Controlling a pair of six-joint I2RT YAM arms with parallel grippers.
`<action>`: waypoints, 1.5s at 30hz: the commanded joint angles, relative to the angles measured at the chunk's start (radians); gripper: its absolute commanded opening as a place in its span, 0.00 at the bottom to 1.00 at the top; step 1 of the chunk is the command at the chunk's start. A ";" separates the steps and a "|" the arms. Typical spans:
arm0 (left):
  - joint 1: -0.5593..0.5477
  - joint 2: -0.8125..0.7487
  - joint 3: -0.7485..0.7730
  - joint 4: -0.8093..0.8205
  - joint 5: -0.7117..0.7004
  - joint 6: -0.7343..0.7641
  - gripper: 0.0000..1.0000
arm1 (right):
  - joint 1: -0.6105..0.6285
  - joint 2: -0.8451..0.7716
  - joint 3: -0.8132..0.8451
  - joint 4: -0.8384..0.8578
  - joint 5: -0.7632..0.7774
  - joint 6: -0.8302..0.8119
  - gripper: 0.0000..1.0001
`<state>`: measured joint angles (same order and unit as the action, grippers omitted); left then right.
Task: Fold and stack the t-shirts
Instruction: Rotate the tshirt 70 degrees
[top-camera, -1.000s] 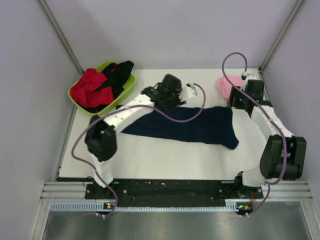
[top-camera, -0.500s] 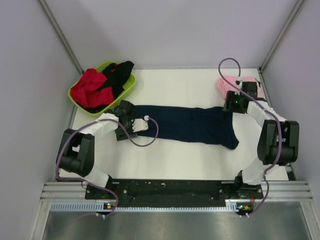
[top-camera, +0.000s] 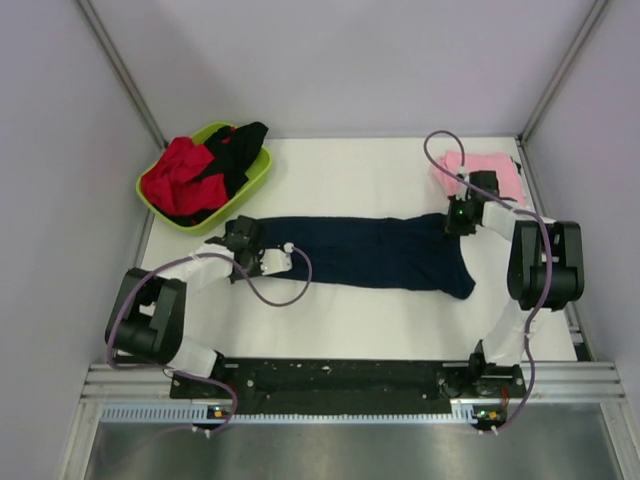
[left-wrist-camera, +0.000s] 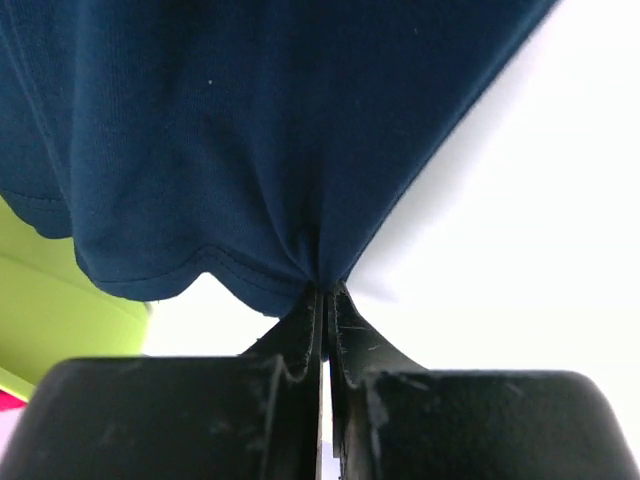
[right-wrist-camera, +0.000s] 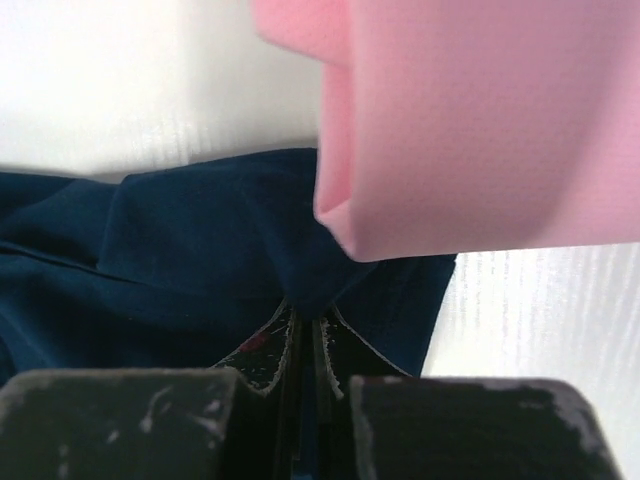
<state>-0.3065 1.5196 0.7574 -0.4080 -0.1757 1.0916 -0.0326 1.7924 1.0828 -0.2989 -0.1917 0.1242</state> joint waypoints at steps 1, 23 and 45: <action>0.003 -0.139 -0.020 -0.337 0.051 -0.012 0.00 | 0.054 0.001 0.049 0.030 -0.032 -0.027 0.00; -0.364 -0.260 0.095 -0.864 0.426 -0.279 0.72 | 0.260 0.696 1.127 -0.298 -0.224 0.100 0.01; 0.216 0.004 0.370 -0.436 0.202 -0.403 0.45 | 0.243 0.011 0.312 -0.227 0.065 -0.072 0.67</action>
<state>-0.1299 1.4960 1.1599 -0.9241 0.0753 0.6800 0.2180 1.7172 1.5299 -0.5381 -0.1402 0.0971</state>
